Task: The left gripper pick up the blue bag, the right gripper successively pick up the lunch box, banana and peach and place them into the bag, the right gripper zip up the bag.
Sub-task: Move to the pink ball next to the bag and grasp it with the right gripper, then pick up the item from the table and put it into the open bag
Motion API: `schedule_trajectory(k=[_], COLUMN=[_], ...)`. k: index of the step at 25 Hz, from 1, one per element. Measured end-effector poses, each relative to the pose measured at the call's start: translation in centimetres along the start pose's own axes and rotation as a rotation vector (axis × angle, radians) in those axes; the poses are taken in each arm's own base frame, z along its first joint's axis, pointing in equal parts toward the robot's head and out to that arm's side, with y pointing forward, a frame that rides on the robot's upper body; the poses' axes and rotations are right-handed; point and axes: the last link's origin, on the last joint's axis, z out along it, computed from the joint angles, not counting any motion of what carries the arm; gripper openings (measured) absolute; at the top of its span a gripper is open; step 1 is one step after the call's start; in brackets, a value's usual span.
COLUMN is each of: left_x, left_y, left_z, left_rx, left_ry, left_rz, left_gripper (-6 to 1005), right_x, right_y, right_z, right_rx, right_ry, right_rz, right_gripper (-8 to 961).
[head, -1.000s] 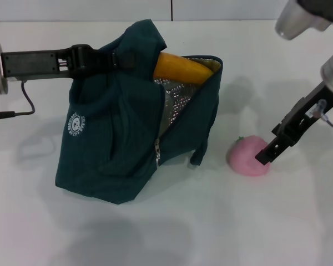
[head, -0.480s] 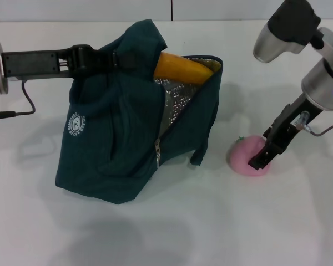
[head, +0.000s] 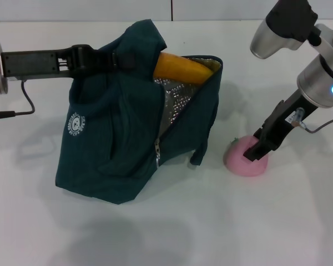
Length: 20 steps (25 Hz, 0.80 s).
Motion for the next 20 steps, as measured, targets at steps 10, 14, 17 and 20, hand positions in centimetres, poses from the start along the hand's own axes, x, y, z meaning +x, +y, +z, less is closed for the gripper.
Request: schedule_trajectory(k=[10,14,17,20], left_x=[0.05,0.02,0.02,0.01], left_y=[-0.01,-0.01,0.0,0.0], left_z=[-0.07,-0.04,-0.03,-0.02], left_rx=[0.002,0.001,0.001,0.0], left_ry=[0.0,0.0,0.0,0.0], left_rz=[0.0,-0.001,-0.001,-0.001], left_gripper=[35,35,35,35], right_x=[-0.02,0.04,0.09,0.21], right_y=[0.14,0.22,0.25,0.09], right_z=[-0.03,-0.03,-0.08,-0.32], right_rx=[-0.01,-0.015,-0.016,-0.019], right_ry=[0.008,0.013,0.012,0.0], right_rz=[-0.019,-0.021,-0.024,-0.015], right_gripper=[287,99,86,72])
